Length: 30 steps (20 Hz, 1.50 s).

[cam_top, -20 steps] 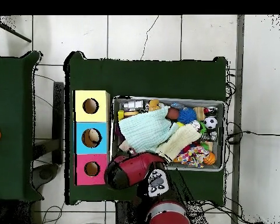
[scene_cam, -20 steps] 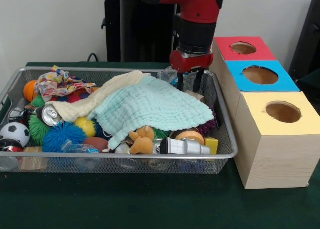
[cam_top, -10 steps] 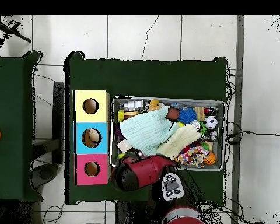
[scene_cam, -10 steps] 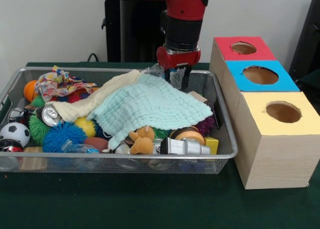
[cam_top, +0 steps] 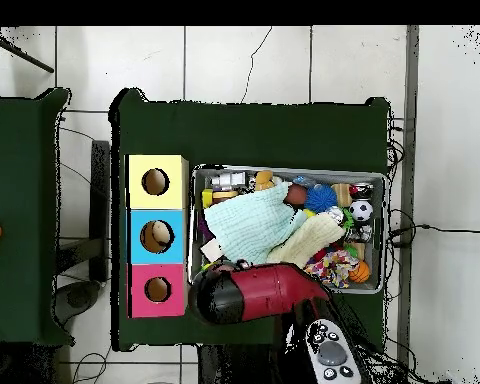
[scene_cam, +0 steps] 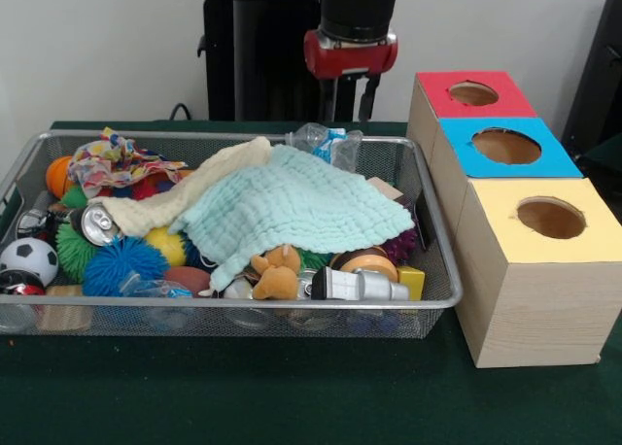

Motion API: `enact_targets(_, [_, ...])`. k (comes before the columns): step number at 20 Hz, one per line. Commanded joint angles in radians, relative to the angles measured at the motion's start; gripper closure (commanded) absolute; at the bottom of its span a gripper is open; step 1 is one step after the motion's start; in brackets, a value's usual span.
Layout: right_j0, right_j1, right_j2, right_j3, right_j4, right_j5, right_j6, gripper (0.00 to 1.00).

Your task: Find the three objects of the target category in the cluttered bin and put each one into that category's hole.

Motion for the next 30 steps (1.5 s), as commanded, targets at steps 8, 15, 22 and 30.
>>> enact_targets(8, [0.002,-0.056,0.119,0.002,0.003,0.072,0.015,0.00])
enact_targets(15, [0.003,0.030,0.132,-0.009,-0.132,-0.068,-0.044,0.00])
enact_targets(22, [-0.096,0.062,0.361,-0.038,-0.221,0.146,-0.384,0.00])
enact_targets(30, [-0.201,0.064,0.582,-0.016,-0.281,0.255,-0.568,0.00])
